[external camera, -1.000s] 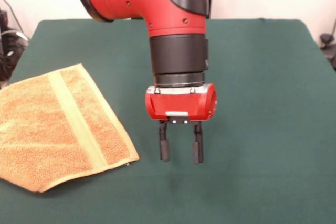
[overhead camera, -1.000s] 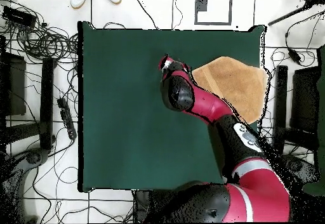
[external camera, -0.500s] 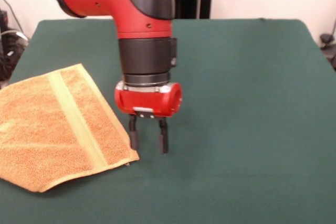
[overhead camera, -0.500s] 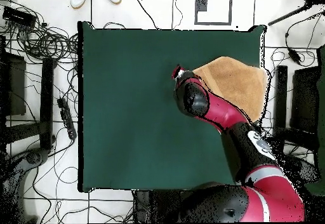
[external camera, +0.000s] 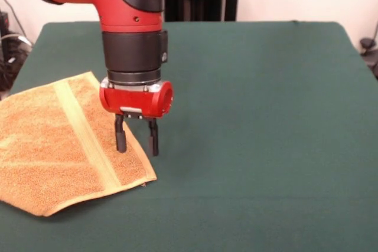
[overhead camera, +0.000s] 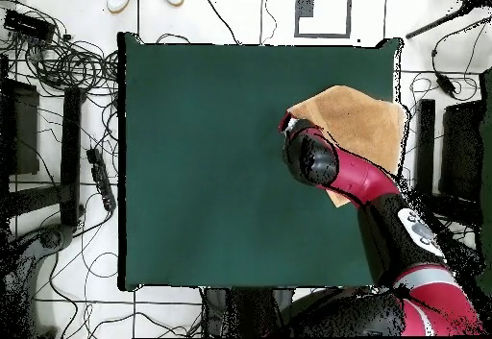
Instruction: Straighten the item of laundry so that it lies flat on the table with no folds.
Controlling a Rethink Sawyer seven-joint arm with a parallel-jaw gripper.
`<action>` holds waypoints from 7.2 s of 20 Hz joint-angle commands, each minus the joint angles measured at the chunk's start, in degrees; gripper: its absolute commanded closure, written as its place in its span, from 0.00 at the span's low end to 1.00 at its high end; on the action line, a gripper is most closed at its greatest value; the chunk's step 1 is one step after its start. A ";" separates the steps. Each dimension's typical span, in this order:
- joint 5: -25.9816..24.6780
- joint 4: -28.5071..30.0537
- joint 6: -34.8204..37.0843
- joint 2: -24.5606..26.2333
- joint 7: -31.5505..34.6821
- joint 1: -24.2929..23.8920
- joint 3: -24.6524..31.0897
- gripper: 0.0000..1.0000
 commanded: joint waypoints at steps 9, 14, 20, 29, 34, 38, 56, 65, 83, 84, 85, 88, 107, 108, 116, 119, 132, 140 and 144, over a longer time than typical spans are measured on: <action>-2.83 2.50 -10.86 5.75 10.74 2.85 2.65 0.00; -3.65 4.02 -14.12 8.47 11.98 -1.51 10.33 0.00; -3.66 2.42 -21.33 13.05 14.65 -2.87 14.23 0.00; 10.64 -1.87 -24.96 14.00 14.02 7.28 6.98 0.00; 13.03 -3.74 -26.16 15.24 12.24 8.98 6.26 0.00; 11.67 -2.38 -26.38 14.79 12.40 7.99 6.30 0.00; 6.60 13.23 -27.96 3.24 15.66 5.12 9.62 0.00; 3.74 16.50 -29.51 1.89 15.93 3.59 10.53 0.00; 16.82 -3.57 -13.97 14.76 6.57 10.09 4.48 0.00; 18.51 -5.39 -12.65 15.75 5.88 11.13 3.32 0.00; 19.59 -6.92 -11.04 16.51 5.34 11.73 2.60 0.00; 21.57 -10.55 -6.98 18.32 4.35 12.67 1.38 0.00; 18.81 -8.09 8.79 7.50 8.99 11.88 -2.83 0.00; 18.29 -6.81 8.34 6.73 8.68 10.89 -1.95 0.00; 19.30 2.36 9.81 -3.60 11.58 10.31 -0.56 0.00; 20.04 3.16 11.61 -5.39 11.76 10.61 -0.89 0.00; 20.29 -2.47 1.26 4.49 13.12 14.64 -4.11 0.00; 21.04 -4.73 -1.20 7.58 12.85 15.57 -3.68 0.00; 19.57 -5.61 -0.53 9.03 10.51 13.47 -2.40 0.00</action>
